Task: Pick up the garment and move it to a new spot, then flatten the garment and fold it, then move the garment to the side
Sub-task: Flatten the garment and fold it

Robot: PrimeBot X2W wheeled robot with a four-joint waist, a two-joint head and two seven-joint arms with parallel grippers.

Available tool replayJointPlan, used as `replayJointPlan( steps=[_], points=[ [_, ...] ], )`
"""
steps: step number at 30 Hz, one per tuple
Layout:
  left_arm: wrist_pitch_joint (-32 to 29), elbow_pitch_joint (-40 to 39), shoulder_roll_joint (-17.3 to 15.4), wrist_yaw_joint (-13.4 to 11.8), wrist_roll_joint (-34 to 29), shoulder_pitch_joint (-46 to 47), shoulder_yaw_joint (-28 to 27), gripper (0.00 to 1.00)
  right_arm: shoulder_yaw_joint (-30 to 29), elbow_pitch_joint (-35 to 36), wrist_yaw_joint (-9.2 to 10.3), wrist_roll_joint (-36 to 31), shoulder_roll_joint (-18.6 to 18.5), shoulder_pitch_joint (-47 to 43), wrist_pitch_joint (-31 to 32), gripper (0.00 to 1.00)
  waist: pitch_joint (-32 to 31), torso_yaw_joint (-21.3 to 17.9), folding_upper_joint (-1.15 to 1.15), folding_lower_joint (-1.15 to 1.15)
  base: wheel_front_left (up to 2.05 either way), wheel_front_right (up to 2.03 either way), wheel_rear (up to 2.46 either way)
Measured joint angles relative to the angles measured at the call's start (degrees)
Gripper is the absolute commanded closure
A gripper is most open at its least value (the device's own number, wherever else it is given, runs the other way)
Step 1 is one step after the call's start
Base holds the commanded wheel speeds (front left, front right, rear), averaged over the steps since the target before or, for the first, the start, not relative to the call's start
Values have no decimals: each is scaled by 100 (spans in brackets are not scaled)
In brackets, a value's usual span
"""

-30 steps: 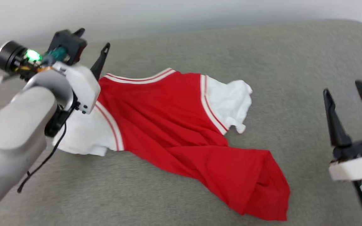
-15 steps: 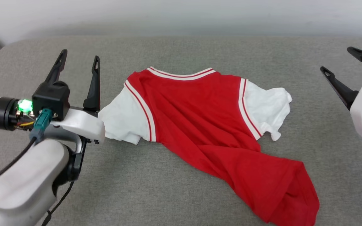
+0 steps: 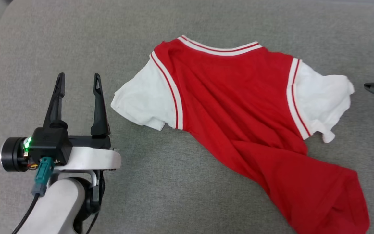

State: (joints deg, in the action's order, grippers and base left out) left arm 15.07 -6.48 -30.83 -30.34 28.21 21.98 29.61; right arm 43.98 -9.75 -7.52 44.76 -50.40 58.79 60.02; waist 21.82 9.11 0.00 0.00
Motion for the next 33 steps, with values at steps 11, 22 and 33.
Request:
replayJointPlan(
  steps=[11,22,33],
  points=[
    [0,109,882,630,-682,-492,-895,0,592,-582,2,367,116,-30,-215,0,602,389,0,0,0,0,0],
    [0,452,1332,1155,-1150,-838,-1500,0,951,-547,0,546,155,89,-1025,100,353,212,0,0,0,0,0],
    [0,601,1503,1450,-1393,-1262,-1900,0,943,-265,0,1230,-1009,-823,-1804,100,-223,-204,0,0,0,0,0]
  ],
)
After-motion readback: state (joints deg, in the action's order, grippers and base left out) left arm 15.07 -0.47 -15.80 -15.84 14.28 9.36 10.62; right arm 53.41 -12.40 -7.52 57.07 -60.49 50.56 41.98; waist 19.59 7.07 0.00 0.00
